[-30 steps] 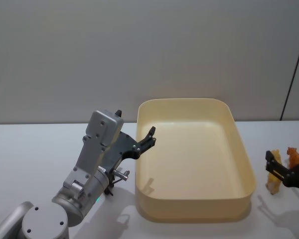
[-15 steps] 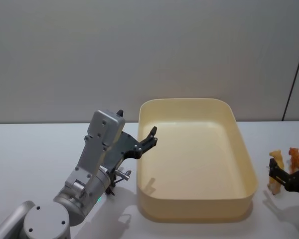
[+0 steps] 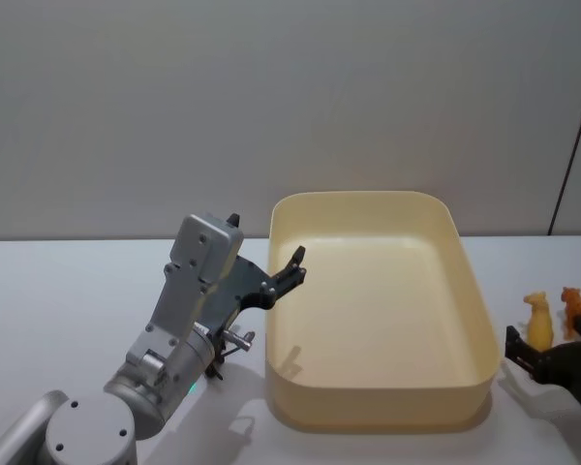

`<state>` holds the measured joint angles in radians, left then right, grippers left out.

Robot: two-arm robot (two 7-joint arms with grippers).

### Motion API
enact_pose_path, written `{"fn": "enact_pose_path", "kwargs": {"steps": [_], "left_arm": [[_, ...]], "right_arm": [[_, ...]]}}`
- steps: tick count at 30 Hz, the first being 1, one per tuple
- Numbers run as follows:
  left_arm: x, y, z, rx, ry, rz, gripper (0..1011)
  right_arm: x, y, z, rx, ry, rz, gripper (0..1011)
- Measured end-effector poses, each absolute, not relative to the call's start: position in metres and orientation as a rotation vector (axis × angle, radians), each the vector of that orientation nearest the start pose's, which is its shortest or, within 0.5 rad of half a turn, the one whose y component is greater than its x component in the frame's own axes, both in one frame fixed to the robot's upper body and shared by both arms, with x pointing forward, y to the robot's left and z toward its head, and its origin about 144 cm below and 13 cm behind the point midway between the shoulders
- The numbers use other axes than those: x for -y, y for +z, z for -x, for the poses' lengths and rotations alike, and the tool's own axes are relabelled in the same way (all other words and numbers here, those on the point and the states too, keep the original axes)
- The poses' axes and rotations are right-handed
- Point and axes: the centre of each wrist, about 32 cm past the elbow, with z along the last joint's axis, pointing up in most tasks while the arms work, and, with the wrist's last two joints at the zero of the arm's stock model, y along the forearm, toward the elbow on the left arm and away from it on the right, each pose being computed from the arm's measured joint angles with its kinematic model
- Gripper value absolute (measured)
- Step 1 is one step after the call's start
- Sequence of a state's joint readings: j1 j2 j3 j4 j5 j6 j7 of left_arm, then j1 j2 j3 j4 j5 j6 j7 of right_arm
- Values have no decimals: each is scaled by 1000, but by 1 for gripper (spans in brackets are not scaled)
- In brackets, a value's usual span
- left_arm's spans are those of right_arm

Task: Pick up the toy alternately with two hands and place it into the central storage box.

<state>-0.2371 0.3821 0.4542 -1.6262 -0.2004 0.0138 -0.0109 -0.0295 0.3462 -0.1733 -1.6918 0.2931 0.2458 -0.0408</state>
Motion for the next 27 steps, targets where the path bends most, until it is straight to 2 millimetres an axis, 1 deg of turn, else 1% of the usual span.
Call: {"fn": "enact_pose_path", "kwargs": {"steps": [8,11,13,15,16,17,19,22,23,24,25,26,27], "left_arm": [[-198,1204,-492,268,1124,-61,1002],[-198,1204,-492,268,1124,-61,1002],[-198,1204,-492,268,1124,-61,1002],[-198,1204,-492,268,1124,-61,1002],[-198,1204,-492,268,1124,-61,1002],[-198,1204,-492,268,1124,-61,1002],[-198,1204,-492,268,1124,-61,1002],[-198,1204,-492,268,1124,-61,1001],[-198,1204,-492,268,1124,-61,1001],[-198,1204,-492,268,1124,-61,1002],[-198,1204,-492,268,1124,-61,1002],[-198,1204,-492,268,1124,-61,1002],[-198,1204,-492,268,1124,-61,1002]], "right_arm": [[258,1156,-450,-113,-1427,263,1001],[256,1153,-452,-113,-1433,277,960],[255,1152,-453,-112,-1437,285,901],[254,1150,-454,-111,-1441,292,869],[254,1150,-454,-111,-1441,292,819],[254,1149,-454,-111,-1442,297,806],[253,1148,-454,-111,-1444,302,729],[252,1147,-455,-110,-1446,306,675],[252,1147,-455,-110,-1447,308,617],[252,1147,-455,-110,-1448,309,591],[252,1146,-455,-109,-1448,311,534],[252,1146,-456,-109,-1449,312,534],[251,1146,-456,-109,-1449,313,495]]}}
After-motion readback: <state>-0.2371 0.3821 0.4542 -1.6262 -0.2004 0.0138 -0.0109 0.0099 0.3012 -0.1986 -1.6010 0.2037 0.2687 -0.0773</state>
